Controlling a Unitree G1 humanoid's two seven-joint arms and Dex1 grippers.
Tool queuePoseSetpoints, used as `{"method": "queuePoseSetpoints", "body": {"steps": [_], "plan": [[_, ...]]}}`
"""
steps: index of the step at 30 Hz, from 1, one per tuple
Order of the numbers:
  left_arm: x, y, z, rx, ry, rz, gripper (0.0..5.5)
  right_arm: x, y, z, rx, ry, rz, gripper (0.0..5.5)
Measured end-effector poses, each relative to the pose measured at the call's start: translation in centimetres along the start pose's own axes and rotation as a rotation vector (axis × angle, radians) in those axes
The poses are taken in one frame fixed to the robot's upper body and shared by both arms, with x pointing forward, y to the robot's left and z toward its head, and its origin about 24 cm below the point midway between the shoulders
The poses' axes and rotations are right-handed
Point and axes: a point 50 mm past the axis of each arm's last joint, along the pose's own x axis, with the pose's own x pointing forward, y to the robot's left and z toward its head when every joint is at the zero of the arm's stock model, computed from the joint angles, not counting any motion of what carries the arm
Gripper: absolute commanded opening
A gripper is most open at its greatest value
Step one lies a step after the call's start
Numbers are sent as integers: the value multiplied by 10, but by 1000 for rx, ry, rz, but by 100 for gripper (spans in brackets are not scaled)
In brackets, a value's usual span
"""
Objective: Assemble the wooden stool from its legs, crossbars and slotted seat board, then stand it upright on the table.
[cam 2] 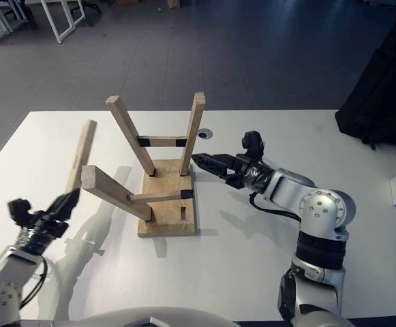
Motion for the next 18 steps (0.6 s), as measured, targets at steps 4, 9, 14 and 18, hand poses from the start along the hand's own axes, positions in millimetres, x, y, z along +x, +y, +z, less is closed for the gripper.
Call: {"method": "queuePoseSetpoints", "body": {"steps": [4, 9, 14, 18], "plan": [[14, -40, 52, -99, -66, -422, 204, 19, 34, 23, 24, -39, 282, 550], [51, -108, 77, -108, 74, -907, 204, 56, 99, 37, 21, 16, 636, 550], [67, -117, 60, -161, 170, -945, 204, 58, 111, 38, 68, 10, 686, 550], [71, -116, 51, -142, 230, -924, 204, 58, 120, 44, 75, -12, 712, 524]]}}
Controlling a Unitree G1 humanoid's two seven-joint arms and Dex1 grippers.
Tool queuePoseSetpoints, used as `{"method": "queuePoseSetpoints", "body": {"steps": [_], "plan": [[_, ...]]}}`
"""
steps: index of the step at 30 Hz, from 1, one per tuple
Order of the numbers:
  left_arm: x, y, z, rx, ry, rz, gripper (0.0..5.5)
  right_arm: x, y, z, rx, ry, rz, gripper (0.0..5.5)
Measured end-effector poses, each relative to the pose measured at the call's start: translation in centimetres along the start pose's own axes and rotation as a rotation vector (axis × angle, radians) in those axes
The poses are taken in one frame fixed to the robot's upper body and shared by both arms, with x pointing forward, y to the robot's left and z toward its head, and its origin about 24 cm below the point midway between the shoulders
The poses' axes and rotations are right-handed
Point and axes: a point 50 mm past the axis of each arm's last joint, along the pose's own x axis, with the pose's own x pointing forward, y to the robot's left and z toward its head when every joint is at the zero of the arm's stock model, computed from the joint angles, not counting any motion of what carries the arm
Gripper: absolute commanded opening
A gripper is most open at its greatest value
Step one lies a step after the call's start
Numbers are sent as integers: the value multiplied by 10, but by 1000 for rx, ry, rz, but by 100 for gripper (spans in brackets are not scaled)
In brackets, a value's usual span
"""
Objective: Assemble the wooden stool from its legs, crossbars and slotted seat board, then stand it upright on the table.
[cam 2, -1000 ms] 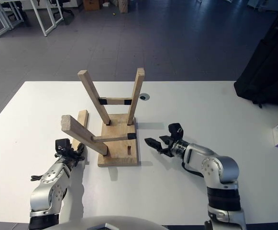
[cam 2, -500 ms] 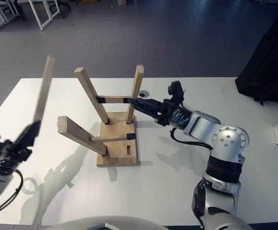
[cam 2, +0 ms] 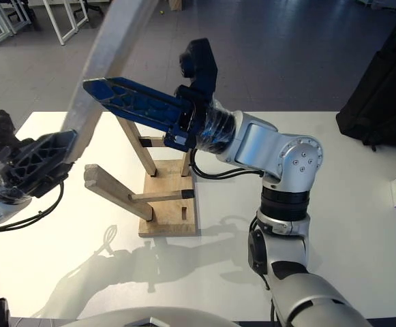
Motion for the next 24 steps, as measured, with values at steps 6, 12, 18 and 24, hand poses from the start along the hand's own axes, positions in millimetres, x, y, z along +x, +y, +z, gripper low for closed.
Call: {"method": "queuePoseSetpoints", "body": {"steps": [6, 12, 18, 24], "plan": [[2, 4, -6, 0, 61, 20, 204, 0, 5, 5, 36, -33, 10, 420], [3, 4, -4, 25, 74, 5, 204, 2, 3, 5, 59, -41, -19, 309], [-2, 8, -4, 51, 99, 18, 204, 1, -4, 1, 68, -31, -64, 238], [-13, 16, 11, 44, 4, 101, 298, -14, -12, 18, 47, -113, -118, 204]]}}
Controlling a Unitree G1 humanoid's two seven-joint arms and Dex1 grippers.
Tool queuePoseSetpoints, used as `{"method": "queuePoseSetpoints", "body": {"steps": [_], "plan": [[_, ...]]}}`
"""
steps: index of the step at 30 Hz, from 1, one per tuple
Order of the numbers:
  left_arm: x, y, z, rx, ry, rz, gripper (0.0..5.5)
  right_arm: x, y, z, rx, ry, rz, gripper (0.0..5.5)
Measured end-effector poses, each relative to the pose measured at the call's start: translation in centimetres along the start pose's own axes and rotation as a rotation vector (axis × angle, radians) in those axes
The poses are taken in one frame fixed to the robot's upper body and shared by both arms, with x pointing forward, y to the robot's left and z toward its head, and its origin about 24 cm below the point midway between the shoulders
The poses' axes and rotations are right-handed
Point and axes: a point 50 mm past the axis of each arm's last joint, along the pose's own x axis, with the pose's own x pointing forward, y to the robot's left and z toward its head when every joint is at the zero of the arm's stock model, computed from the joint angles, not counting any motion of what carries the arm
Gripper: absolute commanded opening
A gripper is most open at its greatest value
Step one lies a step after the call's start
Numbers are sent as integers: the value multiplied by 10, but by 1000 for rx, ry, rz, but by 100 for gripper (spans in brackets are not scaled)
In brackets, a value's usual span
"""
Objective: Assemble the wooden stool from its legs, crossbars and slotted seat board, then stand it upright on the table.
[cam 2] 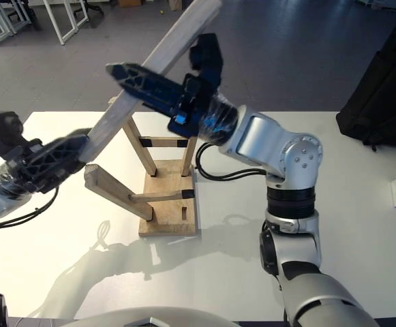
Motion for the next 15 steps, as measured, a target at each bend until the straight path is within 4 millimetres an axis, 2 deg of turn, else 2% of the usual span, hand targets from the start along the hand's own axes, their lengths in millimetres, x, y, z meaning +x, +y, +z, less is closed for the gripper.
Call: {"method": "queuePoseSetpoints", "body": {"steps": [4, 7, 9, 12, 15], "plan": [[-6, -4, 14, 26, -69, 11, 367, -13, -2, 33, -108, -62, -64, 203], [-11, -3, 20, 43, -91, 70, 410, -40, -2, 51, -225, -89, -145, 203], [-15, -4, 19, 50, -95, 107, 453, -61, -8, 55, -280, -83, -221, 203], [-28, 2, 6, 86, -91, 241, 457, -94, -28, 47, -427, -25, -347, 203], [-34, 8, -2, 88, -127, 299, 457, -131, -51, 14, -467, 157, -349, 203]]}}
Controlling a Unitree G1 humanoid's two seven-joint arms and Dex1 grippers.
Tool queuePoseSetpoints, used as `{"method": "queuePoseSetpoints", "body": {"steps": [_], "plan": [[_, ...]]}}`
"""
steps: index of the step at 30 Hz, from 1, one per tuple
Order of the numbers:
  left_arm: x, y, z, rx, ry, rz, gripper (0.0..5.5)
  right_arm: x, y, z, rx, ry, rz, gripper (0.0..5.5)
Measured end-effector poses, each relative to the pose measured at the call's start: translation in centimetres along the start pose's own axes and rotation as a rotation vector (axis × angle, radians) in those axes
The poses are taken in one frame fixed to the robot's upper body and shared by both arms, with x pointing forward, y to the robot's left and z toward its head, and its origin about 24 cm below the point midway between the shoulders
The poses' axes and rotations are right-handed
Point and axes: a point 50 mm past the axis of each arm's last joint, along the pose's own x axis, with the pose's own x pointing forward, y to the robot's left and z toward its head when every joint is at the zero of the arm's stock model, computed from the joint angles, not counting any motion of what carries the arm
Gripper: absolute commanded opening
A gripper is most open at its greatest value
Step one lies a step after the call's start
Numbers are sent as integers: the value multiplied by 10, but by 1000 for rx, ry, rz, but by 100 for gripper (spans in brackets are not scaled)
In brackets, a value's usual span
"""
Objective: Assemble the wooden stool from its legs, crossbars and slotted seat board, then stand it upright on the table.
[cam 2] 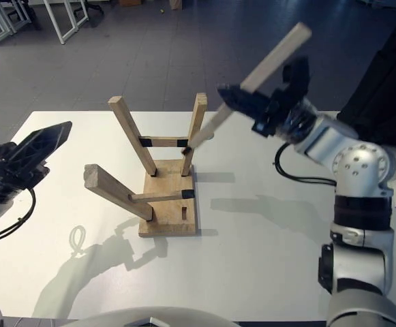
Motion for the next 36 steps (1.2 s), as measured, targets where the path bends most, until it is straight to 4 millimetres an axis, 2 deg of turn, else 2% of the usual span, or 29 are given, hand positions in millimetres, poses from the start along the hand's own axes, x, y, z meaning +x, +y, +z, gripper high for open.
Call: {"method": "queuePoseSetpoints", "body": {"steps": [2, 4, 5, 9, 11, 15, 26, 36], "plan": [[0, 2, -3, 3, -12, 12, 457, -14, -5, -30, -20, 94, 39, 203], [-4, 5, -12, 1, -10, 60, 457, -23, -5, -58, -57, 167, 149, 203], [-6, 8, -15, 2, -18, 94, 457, -22, -4, -64, -84, 170, 199, 203], [-15, 24, -25, 48, 1, 283, 457, -11, 3, -68, -198, 151, 314, 203], [-26, 41, -43, 36, 54, 454, 457, -5, 6, -69, -223, 122, 353, 203], [-32, 51, -76, -2, 180, 626, 457, 1, 10, -67, -272, 86, 392, 203], [-31, 56, -77, -7, 230, 666, 457, 10, 15, -101, -302, 59, 374, 203], [-28, 59, -72, 15, 255, 665, 457, 1, 7, -94, -318, 56, 321, 203]]}}
